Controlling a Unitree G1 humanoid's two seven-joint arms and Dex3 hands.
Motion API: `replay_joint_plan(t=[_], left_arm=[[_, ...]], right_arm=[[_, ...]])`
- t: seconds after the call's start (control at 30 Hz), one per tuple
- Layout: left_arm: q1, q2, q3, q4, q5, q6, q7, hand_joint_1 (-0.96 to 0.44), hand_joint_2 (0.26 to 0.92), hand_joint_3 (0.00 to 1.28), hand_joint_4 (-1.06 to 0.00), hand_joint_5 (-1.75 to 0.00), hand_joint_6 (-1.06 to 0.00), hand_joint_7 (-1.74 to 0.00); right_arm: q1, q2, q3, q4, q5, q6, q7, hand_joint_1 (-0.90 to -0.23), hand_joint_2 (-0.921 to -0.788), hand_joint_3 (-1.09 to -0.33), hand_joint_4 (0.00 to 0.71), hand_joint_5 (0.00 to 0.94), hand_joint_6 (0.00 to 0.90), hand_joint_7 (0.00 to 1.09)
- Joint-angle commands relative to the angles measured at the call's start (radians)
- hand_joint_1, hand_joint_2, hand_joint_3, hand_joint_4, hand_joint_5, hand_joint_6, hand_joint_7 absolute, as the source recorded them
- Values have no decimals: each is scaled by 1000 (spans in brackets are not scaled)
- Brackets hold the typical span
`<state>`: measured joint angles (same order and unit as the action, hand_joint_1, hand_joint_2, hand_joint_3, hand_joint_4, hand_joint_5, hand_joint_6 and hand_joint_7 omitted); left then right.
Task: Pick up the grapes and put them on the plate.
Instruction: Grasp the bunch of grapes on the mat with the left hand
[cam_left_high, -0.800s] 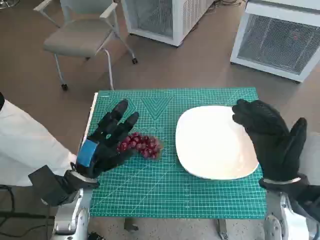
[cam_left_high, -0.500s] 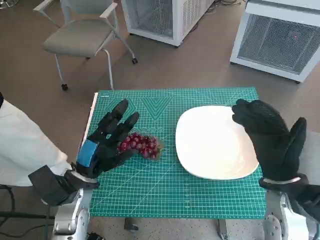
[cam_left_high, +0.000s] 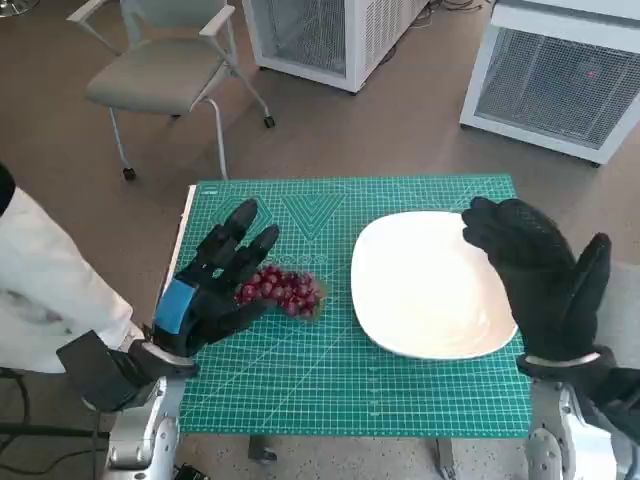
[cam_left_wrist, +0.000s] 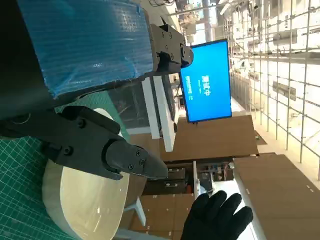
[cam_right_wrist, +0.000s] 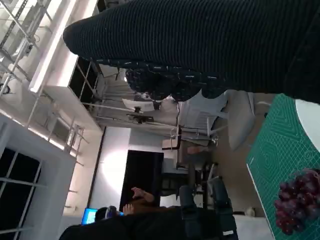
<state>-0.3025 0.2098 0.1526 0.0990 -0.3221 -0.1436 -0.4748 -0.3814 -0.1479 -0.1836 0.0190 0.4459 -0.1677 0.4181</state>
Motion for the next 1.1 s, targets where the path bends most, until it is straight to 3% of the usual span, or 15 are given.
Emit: replay_joint_plan(t=[0.03,0.87,0.97,1.03,1.1], left_arm=[[0,5,2,-2,-8,-6,-6,-381,921,40,-298,-1,-265,-3],[4,19,-5,-19,27,-14,-2,-391,921,38,-296,0,-263,-1],[11,65,-38,-38,202,-74,68,-412,919,34,-257,0,-244,0],[24,142,-80,-88,457,-87,159,-422,908,26,-204,0,-213,0],[38,214,-124,-173,706,-21,226,-398,881,17,-134,0,-170,0]], right_arm=[[2,4,4,20,-5,5,3,-377,-921,-644,415,751,205,1002],[4,0,8,25,-6,-8,7,-369,-921,-647,415,751,194,996],[5,-2,6,26,-5,-8,9,-368,-921,-647,415,752,194,997],[6,-2,6,25,-4,-8,9,-368,-921,-647,415,752,194,997],[6,-3,6,24,-5,-7,8,-368,-921,-647,415,752,194,997]])
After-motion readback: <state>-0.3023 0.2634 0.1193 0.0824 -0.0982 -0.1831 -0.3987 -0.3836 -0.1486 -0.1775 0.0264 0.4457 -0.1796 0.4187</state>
